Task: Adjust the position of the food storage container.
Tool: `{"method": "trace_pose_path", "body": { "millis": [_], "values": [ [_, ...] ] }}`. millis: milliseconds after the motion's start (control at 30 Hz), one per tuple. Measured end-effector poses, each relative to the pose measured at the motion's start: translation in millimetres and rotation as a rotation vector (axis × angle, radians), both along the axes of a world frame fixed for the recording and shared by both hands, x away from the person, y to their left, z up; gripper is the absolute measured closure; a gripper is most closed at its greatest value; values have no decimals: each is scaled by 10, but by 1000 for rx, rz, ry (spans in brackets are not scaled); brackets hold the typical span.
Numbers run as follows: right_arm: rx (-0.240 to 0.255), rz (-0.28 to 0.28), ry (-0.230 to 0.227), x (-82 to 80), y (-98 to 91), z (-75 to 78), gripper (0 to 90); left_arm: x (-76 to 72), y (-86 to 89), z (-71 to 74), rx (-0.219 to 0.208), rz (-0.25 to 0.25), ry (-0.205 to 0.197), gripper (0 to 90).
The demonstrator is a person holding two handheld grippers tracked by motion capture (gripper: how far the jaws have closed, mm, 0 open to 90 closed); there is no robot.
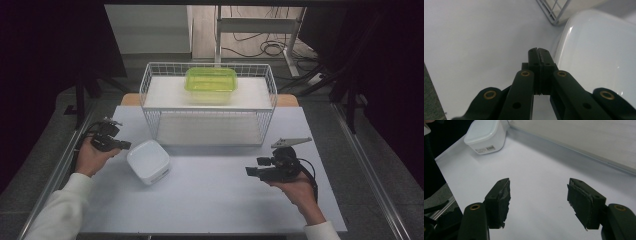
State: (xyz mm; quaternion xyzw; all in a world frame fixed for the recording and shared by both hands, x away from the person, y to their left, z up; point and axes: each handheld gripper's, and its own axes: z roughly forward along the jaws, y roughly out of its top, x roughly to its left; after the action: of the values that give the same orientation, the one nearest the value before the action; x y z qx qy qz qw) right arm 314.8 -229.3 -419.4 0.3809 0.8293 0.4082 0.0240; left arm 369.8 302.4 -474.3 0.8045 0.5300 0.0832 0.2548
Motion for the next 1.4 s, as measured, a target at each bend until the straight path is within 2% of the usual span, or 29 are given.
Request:
{"method": "trace_pose_path", "body": {
  "millis": [167,267,567,833,1100,1400],
  "values": [
    [-1,-2,4,5,5,-14,347,-12,17,-63,-3,-50,35,898],
    [-1,-4,5,7,13,-20,346,-27,9,-61,-8,-57,33,900],
    [0,-3,5,8,21,-24,345,-126,-117,-55,-24,-122,46,900],
    [5,1,2,3,25,-12,344,-267,-419,-58,-46,-174,53,900],
    [11,-3,1,0,8,7,344,-463,-748,-80,-88,-231,77,900],
    [12,-6,0,0,-3,19,344,-541,-1117,-103,-118,-297,105,899]
  ]
}}
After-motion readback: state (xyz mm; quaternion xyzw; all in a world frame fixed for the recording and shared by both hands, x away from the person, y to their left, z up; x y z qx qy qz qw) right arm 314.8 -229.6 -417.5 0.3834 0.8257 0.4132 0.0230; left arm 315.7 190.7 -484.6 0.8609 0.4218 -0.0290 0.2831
